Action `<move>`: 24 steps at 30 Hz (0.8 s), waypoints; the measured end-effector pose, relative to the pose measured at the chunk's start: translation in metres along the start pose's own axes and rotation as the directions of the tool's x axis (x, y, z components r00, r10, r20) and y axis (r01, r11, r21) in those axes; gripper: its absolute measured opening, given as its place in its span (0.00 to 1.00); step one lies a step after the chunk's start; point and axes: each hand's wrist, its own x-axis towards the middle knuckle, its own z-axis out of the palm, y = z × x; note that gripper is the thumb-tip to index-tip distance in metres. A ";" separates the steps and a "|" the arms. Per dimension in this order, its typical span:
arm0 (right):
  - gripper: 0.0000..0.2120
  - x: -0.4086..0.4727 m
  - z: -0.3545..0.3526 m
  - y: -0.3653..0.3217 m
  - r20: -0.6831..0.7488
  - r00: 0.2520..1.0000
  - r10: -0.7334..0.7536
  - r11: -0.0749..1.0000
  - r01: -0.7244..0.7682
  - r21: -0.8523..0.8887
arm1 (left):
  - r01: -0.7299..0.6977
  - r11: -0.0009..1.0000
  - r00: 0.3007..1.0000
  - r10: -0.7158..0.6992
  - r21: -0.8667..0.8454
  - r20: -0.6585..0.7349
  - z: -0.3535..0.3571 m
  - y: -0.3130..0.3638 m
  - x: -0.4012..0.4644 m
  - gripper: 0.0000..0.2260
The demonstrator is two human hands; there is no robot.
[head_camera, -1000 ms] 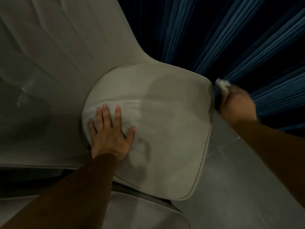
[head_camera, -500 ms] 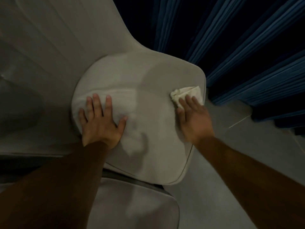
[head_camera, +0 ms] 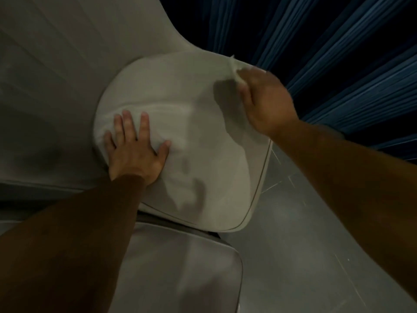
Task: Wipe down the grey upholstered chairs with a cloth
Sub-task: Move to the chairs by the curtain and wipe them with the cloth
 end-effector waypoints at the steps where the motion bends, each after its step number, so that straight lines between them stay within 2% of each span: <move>1: 0.21 -0.006 0.006 0.002 0.163 0.987 -0.017 0.998 0.026 -0.051 | -0.001 1.000 1.000 0.001 -0.005 -0.003 0.000 -0.001 0.000 0.41; 3: 0.22 -0.031 0.025 0.001 0.412 0.911 0.020 0.988 0.045 -0.146 | 0.001 1.000 1.000 -0.001 0.002 -0.016 0.001 -0.001 0.000 0.40; 4: 0.23 -0.049 0.034 -0.001 0.442 0.895 0.059 0.983 0.025 -0.180 | 0.000 1.000 1.000 0.000 0.008 -0.018 0.002 -0.001 0.000 0.40; 7: 0.23 -0.107 0.047 -0.021 0.384 0.915 0.127 0.982 -0.062 -0.176 | -0.007 1.000 1.000 0.007 -0.005 -0.023 0.004 -0.003 0.000 0.40; 12: 0.25 -0.196 0.041 -0.079 0.407 0.904 0.132 0.991 -0.130 -0.033 | -0.014 1.000 0.999 0.014 -0.007 0.032 0.001 -0.004 -0.001 0.41; 14: 0.22 -0.203 0.027 -0.088 0.360 0.918 0.164 0.978 -0.199 0.063 | -0.006 1.000 0.997 0.005 0.004 0.075 -0.003 -0.002 -0.002 0.41; 16: 0.21 -0.185 0.011 -0.081 0.282 0.909 0.308 0.916 -0.363 0.170 | -0.011 1.000 0.990 0.008 0.022 0.141 -0.008 -0.001 -0.001 0.40; 18: 0.22 -0.152 -0.005 -0.063 0.180 0.866 0.466 0.816 -0.499 0.292 | -0.022 0.998 0.972 0.008 0.058 0.235 -0.013 -0.001 0.002 0.41; 20: 0.22 -0.121 -0.019 -0.045 -0.004 0.842 0.539 0.791 -0.504 0.347 | -0.035 0.995 0.942 0.003 0.089 0.335 -0.023 -0.001 0.002 0.43; 22: 0.20 -0.103 -0.027 -0.034 -0.156 0.864 0.479 0.862 -0.429 0.268 | -0.080 0.988 0.906 0.018 0.130 0.423 -0.036 -0.002 -0.003 0.44; 24: 0.19 -0.101 -0.019 -0.030 -0.123 0.917 0.380 0.922 -0.364 0.133 | -0.118 0.983 0.870 0.035 0.139 0.492 -0.047 -0.002 -0.017 0.44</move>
